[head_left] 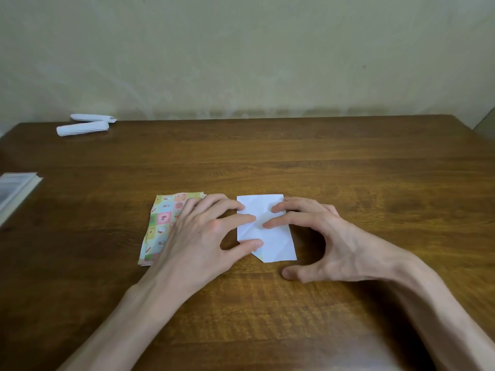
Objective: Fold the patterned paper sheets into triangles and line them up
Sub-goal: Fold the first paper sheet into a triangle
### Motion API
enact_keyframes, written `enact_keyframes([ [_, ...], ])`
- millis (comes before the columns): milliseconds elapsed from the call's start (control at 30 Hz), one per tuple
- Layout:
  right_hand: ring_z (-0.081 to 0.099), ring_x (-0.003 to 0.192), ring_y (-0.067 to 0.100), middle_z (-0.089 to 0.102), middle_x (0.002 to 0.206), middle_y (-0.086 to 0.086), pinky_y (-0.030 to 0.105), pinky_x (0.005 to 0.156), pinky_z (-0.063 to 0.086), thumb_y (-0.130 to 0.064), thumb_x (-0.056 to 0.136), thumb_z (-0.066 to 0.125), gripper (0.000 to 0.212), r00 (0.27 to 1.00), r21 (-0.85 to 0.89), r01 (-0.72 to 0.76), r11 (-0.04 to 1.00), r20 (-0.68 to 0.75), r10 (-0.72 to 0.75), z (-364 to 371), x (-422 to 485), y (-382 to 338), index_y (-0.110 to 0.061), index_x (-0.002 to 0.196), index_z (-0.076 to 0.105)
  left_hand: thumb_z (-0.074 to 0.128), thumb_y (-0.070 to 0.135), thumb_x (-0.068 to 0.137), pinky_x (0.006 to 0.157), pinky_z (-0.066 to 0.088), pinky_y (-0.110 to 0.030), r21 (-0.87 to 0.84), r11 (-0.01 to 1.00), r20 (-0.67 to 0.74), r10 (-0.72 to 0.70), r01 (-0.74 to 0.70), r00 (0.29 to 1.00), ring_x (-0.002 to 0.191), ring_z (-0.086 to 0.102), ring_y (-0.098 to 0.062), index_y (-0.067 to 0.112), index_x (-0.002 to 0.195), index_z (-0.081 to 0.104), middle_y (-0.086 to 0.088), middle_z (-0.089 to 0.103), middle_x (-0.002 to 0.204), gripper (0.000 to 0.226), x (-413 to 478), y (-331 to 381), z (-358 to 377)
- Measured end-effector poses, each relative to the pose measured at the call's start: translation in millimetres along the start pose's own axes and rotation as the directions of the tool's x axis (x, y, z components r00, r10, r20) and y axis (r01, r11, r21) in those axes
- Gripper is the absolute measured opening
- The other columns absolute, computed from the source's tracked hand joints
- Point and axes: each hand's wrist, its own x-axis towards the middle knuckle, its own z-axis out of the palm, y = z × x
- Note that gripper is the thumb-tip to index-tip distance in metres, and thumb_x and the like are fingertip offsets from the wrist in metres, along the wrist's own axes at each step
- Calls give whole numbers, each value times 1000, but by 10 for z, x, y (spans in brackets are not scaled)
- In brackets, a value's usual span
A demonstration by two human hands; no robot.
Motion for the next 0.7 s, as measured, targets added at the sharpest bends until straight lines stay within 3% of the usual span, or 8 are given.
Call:
enact_keyframes([
  [200,23,148,-7,43,146,-31,33,123,19,-57,78,82,47,994,-35,40,999,-102,-43,21,21,1,-53,122,66,45,85,83,107,23,-25,-38,998,64,53,-50,997,133,44,-3,47,133,63,26,55,139,65,-14,-80,-66],
  [367,34,144,-7,56,136,-28,40,119,25,-55,86,75,16,981,-25,41,999,-190,-45,72,55,29,-46,98,78,46,87,80,108,24,-27,-81,995,71,68,-63,995,136,44,-2,49,122,65,28,58,139,59,-13,-140,-71],
  [567,47,139,7,67,124,-27,54,114,37,-57,90,69,21,956,109,107,988,-286,-72,102,107,94,-39,91,80,46,75,85,107,25,-29,-146,987,50,69,-62,996,139,47,-6,51,102,75,20,64,136,41,19,-152,-48],
  [700,55,128,13,73,108,-25,48,107,44,-51,92,70,16,953,148,135,980,-292,-87,94,125,88,-39,94,80,49,71,87,107,27,-30,-190,980,19,65,-60,998,138,48,-2,50,96,77,24,67,130,36,20,-157,-47],
])
